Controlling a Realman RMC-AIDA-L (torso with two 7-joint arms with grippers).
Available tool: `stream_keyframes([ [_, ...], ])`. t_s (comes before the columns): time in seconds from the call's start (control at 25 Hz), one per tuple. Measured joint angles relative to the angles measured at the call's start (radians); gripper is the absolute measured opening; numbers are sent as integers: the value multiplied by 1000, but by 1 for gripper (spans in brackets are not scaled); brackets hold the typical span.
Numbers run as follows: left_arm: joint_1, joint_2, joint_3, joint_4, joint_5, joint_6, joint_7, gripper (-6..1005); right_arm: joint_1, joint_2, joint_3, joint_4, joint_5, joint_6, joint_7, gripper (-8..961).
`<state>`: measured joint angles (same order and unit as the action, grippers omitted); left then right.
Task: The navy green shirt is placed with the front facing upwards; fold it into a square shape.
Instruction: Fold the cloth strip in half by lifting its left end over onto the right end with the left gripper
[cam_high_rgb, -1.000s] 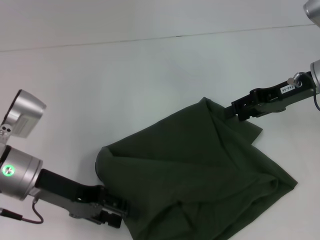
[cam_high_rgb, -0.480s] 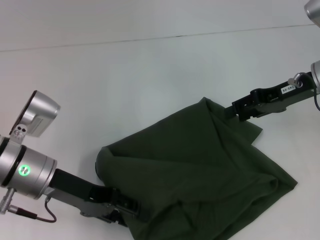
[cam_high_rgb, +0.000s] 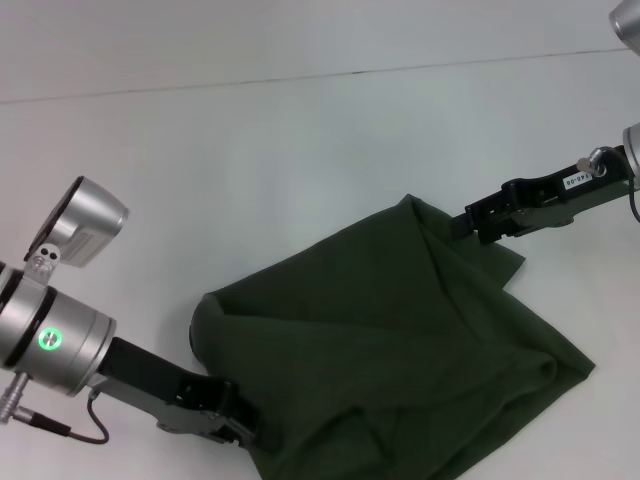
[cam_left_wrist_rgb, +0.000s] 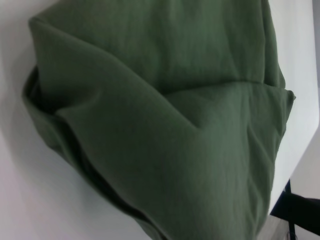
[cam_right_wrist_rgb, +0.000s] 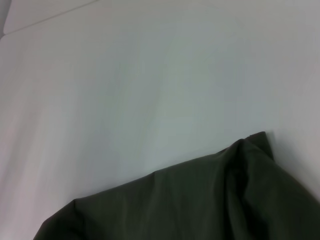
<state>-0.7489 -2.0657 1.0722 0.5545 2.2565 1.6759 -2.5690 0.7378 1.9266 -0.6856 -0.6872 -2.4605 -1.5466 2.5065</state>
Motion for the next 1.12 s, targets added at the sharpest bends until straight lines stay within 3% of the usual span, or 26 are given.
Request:
stream_keyframes([
  [0.32,1,11,-23,66,-8,88,-19,114,0,0,0,1,0,1,1,571],
  [0.68,-42,-29,-64,74,-11,109,2,70,0,0,0,1,0,3,0,571],
  [1.12,-117,-49,-140,66,-15,89,18,70,-4,0,0,2,0,4,-2,571],
])
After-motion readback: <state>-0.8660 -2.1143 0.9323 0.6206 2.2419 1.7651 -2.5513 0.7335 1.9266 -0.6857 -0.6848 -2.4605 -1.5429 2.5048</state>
